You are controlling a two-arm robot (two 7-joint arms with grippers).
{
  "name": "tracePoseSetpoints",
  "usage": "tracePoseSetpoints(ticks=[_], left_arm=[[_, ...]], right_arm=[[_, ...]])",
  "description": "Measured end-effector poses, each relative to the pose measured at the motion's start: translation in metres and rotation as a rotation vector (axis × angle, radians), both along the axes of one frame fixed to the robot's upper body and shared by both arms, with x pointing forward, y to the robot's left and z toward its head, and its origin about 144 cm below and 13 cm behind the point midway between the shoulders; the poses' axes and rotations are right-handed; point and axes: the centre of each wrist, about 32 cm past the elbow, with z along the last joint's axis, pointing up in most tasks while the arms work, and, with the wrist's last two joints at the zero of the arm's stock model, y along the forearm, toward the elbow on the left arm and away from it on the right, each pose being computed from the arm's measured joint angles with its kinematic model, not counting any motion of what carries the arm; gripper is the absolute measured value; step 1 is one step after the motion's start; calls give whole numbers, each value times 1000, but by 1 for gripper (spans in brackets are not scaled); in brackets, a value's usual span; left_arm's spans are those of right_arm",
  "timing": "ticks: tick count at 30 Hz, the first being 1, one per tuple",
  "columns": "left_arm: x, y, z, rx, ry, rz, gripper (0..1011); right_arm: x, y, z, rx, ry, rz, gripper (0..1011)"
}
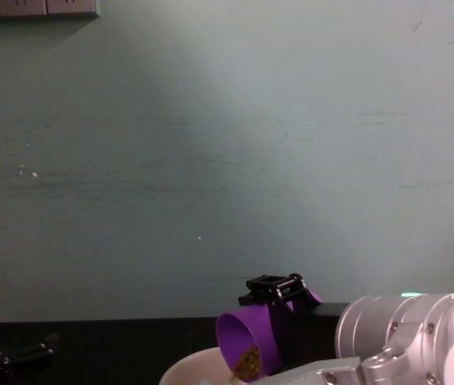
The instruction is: Pick up the cup and pour the mung beans from the cup into the bowl.
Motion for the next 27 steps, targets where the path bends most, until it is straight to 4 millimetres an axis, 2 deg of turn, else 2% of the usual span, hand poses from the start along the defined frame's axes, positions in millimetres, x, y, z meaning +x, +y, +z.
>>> tracePoseSetpoints(ticks=[27], left_arm=[[0,0,0,0,0,0,1000]], right_arm=[[1,1,-1,-10,-5,0,715]])
